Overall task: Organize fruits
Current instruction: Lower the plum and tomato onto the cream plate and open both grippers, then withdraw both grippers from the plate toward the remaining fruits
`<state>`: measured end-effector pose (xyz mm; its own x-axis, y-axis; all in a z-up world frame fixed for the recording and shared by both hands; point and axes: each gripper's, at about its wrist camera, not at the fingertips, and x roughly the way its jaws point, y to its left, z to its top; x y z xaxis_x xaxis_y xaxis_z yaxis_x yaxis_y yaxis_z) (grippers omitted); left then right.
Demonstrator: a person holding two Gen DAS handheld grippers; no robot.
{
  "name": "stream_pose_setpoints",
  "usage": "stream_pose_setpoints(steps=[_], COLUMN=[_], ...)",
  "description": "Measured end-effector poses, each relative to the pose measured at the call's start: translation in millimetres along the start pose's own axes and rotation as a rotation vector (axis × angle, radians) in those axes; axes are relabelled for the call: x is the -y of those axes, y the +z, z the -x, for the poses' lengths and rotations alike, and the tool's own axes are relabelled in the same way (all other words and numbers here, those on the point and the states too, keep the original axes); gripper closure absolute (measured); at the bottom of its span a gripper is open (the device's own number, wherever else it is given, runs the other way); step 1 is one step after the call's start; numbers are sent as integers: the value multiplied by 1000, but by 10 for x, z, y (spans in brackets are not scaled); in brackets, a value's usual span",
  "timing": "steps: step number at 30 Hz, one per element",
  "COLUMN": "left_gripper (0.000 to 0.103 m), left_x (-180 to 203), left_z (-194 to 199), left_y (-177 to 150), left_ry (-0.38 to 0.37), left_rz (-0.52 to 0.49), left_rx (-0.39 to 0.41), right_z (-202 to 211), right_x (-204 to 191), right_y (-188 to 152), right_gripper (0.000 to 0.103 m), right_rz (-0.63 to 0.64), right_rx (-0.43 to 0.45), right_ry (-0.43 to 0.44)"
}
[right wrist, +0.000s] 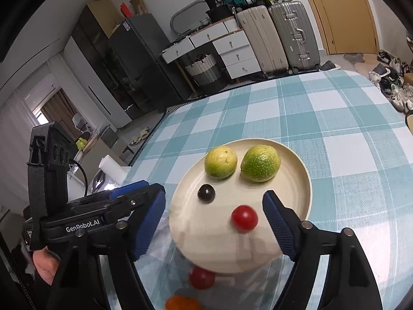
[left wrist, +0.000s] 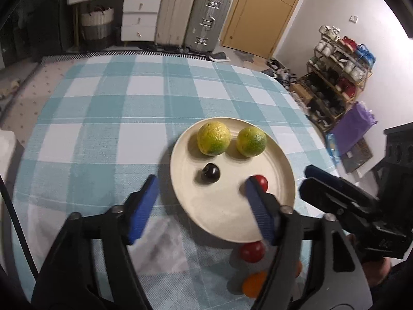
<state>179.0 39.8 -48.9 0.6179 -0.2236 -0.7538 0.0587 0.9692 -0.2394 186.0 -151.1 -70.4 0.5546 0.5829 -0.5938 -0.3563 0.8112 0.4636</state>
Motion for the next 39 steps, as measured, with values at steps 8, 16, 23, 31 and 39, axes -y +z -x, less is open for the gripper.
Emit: stream_pose_setpoints(steps=[8, 16, 23, 31, 39], left_gripper=[20, 12, 2, 1, 1], left_x=[104, 216, 234, 250, 369], left_z=[262, 435, 619, 727, 723], left_y=[-137, -355, -565, -863, -1274], left_ry=[43, 70, 82, 87, 24], left_rz=[-19, -47, -40, -39, -69], left_rx=[31, 39, 60, 42, -26], right_z=[274, 555, 710, 963, 1141], right_x=[-162, -273, -323, -307, -194], right_y=[-127, -274, -433, -642, -856], right_gripper=[11, 2, 0, 0, 0], right_rz=[24, 43, 61, 77, 61], right_rx=[45, 97, 99, 123, 129], right_ry=[7, -5, -8, -43, -71])
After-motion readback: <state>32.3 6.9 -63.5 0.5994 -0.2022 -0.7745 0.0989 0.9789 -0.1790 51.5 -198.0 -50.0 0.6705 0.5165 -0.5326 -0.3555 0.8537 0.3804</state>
